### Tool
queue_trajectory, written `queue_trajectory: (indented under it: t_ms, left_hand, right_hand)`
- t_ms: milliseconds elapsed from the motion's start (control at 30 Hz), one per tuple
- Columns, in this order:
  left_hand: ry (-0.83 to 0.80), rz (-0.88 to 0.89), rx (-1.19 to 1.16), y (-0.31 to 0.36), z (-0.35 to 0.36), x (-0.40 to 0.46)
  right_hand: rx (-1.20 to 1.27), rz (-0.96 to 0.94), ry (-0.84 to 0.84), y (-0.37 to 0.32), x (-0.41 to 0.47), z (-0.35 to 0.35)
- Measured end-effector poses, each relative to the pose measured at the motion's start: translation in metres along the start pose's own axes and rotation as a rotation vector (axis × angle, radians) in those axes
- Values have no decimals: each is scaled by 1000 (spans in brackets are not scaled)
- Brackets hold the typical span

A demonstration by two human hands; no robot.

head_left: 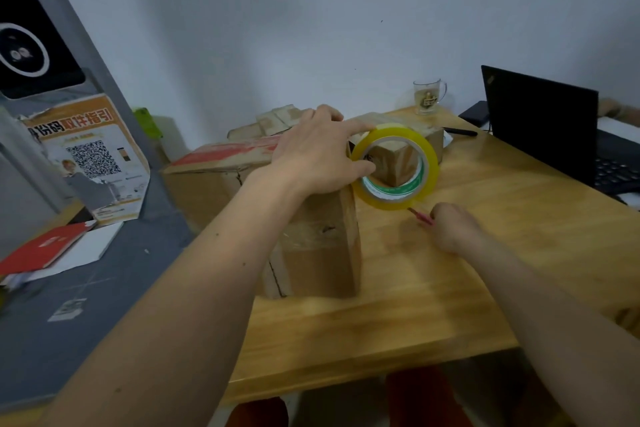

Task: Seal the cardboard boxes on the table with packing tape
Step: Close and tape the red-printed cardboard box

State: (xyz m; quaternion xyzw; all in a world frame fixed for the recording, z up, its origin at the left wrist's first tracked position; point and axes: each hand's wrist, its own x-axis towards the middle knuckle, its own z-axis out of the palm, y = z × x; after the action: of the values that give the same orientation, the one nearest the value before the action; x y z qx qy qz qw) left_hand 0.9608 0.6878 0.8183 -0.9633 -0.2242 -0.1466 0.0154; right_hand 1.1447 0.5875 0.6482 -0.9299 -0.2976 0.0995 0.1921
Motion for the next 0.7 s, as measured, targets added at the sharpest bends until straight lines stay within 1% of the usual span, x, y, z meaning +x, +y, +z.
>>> queue_trajectory:
  t_ms: [100,200,267,333,367,433,500,533,567,633,667,700]
  left_hand:
    - [-41,-39,45,1,0,1]
    - [-135,-83,4,-1,-6,5]
    - [-185,-111,40,0,-10,8]
    - [-266,-128,70,0,-15,13]
    - [-314,-127,56,0,-19,15]
    - [-407,-95,-48,-6,-25,16]
    - [-500,-47,-275,-20,-31,13]
    - [-541,-22,-389,-28,-33,11]
    - [-579,16,-452,-35,-36,9]
    - [-624,66,-399,-40,-39,6]
    - [-603,76,-335,-38,-37,5]
    - [-547,82,-285,-35,-34,3]
  right_hand:
    - [235,24,-39,-2,-2,-9]
    - [458,-65,79,-6,-3,-24]
    - [609,-145,171,-17,-8,-43]
    - [904,-167,212,-29,-17,-64]
    - [1065,-148,208,-34,-22,-73]
    - [1314,-141,125,-37,-36,-87]
    - [1364,-206,-15,-33,-47,-89]
    - [1350,-270,-87,-30,-51,-85]
    - [1335,-341,-134,-27,-55,-81]
    - [1323,-436,-198,-22,-57,-74]
    - [1308,-444,-220,-21,-57,-73]
    - [1274,-422,-219,-20,-56,-71]
